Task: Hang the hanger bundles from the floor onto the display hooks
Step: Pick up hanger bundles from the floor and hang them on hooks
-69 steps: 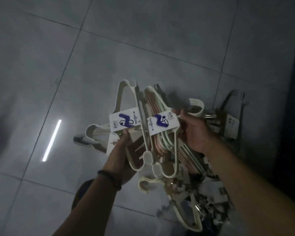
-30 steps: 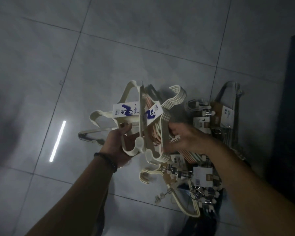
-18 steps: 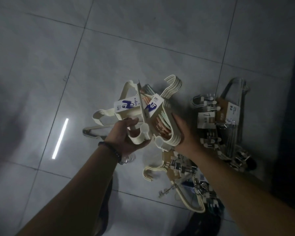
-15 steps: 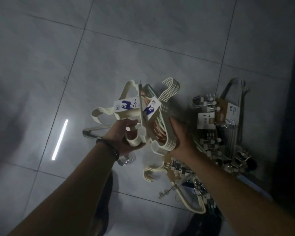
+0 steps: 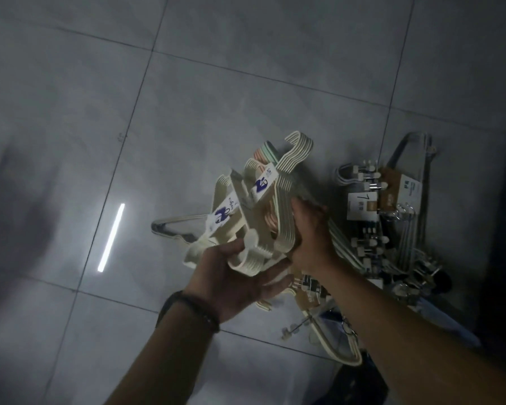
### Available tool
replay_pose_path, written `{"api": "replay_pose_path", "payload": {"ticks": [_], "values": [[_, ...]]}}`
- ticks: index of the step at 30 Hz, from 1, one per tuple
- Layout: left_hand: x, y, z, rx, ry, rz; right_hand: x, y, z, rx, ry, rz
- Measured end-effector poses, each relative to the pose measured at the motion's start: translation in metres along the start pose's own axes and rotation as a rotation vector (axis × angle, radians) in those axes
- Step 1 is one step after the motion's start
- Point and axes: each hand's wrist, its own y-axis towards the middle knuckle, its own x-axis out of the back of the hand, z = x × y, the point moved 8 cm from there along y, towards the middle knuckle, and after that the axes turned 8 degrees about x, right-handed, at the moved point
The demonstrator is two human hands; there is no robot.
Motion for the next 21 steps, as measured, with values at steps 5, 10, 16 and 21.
{"api": "replay_pose_path", "payload": {"ticks": [5,10,16,21], "values": [[-0.019,0.011,-0.007,-0.049,-0.057,0.023,0.003,0.003,-0.012,-0.100,0.125,0.004],[-0.033,0.000,-0.051,-0.067,0.064,0.014,0.012,0.012,0.011,0.032,0.088,0.059],[-0.047,0.001,-0.084,-0.138,0.084,-0.061,0.002,0.012,0.005,0.082,0.208,-0.003],[-0.080,0.016,-0.074,-0.081,0.194,-0.086,0.002,0.004,-0.011,-0.006,0.325,-0.107]]}}
